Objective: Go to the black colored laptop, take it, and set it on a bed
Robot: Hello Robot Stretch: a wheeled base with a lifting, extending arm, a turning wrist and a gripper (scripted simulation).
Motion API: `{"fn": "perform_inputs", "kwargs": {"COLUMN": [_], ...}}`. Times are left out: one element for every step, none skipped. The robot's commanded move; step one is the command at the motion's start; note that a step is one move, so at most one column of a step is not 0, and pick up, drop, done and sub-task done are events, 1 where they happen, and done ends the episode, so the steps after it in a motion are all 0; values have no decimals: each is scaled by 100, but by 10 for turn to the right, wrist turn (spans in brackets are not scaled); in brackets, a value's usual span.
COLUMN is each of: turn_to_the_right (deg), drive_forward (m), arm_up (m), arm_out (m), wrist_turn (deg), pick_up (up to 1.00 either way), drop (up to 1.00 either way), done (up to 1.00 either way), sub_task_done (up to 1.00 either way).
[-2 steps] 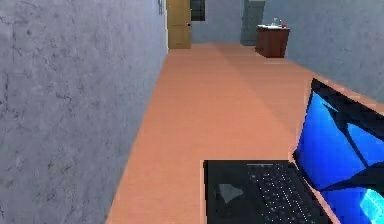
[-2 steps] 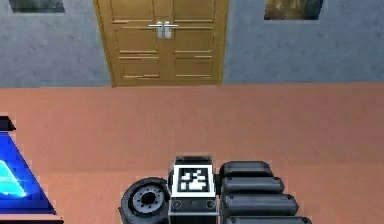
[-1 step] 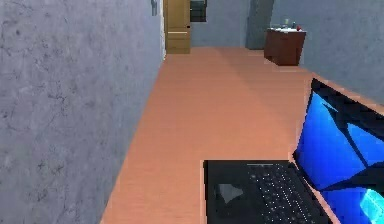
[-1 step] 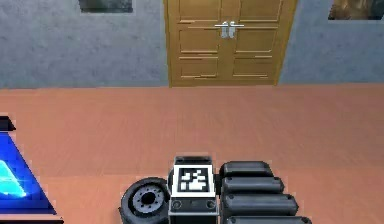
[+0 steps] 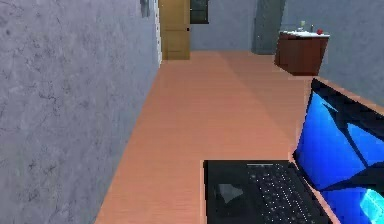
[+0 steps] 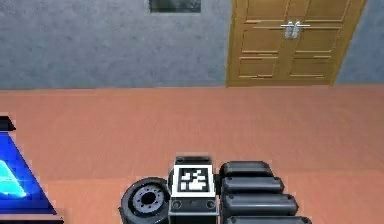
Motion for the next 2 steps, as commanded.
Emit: {"fn": "perform_inputs", "kwargs": {"turn_to_the_right": [0,0], "drive_forward": [100,100], "arm_up": [0,0], "arm_out": [0,0], "wrist_turn": [0,0], "pick_up": [0,0], "drop": [0,0], "done": [0,0], "sub_task_done": [0,0]}}
